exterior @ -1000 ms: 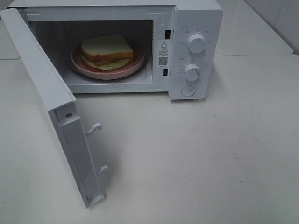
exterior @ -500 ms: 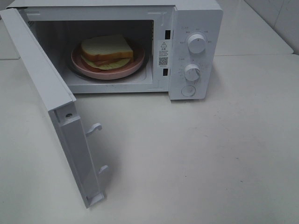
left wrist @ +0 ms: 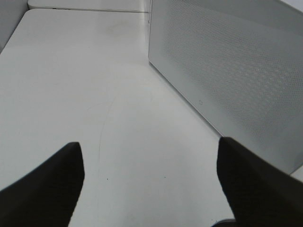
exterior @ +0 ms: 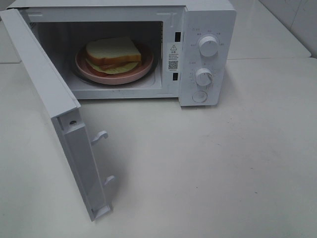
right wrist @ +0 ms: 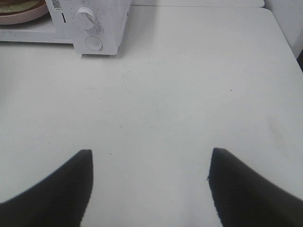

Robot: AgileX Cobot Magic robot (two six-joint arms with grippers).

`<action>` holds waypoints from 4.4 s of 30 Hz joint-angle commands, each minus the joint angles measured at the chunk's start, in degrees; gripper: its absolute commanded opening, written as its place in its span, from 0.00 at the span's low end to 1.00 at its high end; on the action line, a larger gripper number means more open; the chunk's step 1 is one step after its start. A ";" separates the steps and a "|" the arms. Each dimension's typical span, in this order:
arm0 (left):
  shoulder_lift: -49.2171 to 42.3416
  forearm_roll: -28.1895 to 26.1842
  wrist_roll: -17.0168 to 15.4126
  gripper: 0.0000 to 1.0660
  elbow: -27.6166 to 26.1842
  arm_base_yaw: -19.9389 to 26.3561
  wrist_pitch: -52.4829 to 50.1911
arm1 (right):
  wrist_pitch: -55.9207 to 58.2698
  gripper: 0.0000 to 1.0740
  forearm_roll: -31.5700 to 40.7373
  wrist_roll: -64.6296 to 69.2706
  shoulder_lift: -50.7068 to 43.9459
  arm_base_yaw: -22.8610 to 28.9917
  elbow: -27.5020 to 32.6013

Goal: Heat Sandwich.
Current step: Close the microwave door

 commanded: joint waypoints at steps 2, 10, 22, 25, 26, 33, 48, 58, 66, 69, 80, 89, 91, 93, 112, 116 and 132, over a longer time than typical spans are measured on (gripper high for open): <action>-1.20 0.06 -0.06 0.68 0.11 -0.23 -1.03 | -0.29 0.63 -0.34 0.29 -1.49 0.11 0.11; 0.69 1.26 0.63 0.68 -2.46 -0.23 -7.91 | -0.29 0.63 -0.34 0.29 -1.49 0.11 0.11; 15.30 2.98 3.27 0.68 3.04 -3.27 -34.84 | -0.29 0.63 -0.34 0.29 -1.49 0.11 0.11; 16.50 2.98 3.72 0.68 4.07 -5.16 -36.90 | -0.29 0.63 -0.34 0.23 -1.49 0.11 0.11; 17.93 2.98 3.84 0.68 5.16 -6.82 -38.33 | -0.29 0.63 -0.11 -0.23 -1.49 0.11 0.11; 23.72 2.58 3.78 0.68 7.51 -8.02 -42.97 | -0.29 0.61 -0.11 -0.06 -1.49 0.11 0.11; 33.52 3.09 3.61 0.52 11.06 -11.63 -52.25 | -0.29 0.60 -0.11 -0.06 -1.49 0.11 0.11; 42.91 3.15 2.52 0.14 11.12 -11.63 -62.51 | -0.29 0.60 -0.23 0.46 -1.49 0.11 0.11; 53.17 3.21 2.58 0.01 11.12 -11.63 -72.36 | -0.29 0.60 -0.23 0.46 -1.49 0.11 0.11; 58.27 3.61 1.78 0.00 11.12 -11.63 -79.24 | -0.29 0.60 -0.23 0.46 -1.49 0.11 0.11; 68.98 14.21 -5.04 0.00 11.12 -11.63 -91.39 | -0.29 0.60 -0.23 0.46 -1.49 0.11 0.11; 79.18 16.33 -7.85 0.00 11.12 -14.95 -102.62 | -0.29 0.60 -0.23 0.46 -1.49 0.11 0.11; 81.07 15.30 -7.16 0.00 11.06 -16.10 -104.28 | -0.29 0.60 -0.23 0.46 -1.49 0.11 0.11; 81.76 14.73 -6.70 0.00 11.06 -16.67 -105.02 | -0.29 0.60 -0.23 0.46 -1.49 0.11 0.11; 92.76 -7.91 9.51 0.00 6.25 -33.86 -112.87 | -0.29 0.60 -0.23 0.46 -1.49 0.11 0.11; 96.09 -10.14 13.18 0.00 2.35 -36.67 -112.76 | -0.29 0.60 -0.23 0.46 -1.49 0.11 0.11; 104.22 -10.94 14.21 0.00 -8.59 -40.91 -112.24 | -0.29 0.60 -0.23 0.57 -1.49 0.11 0.11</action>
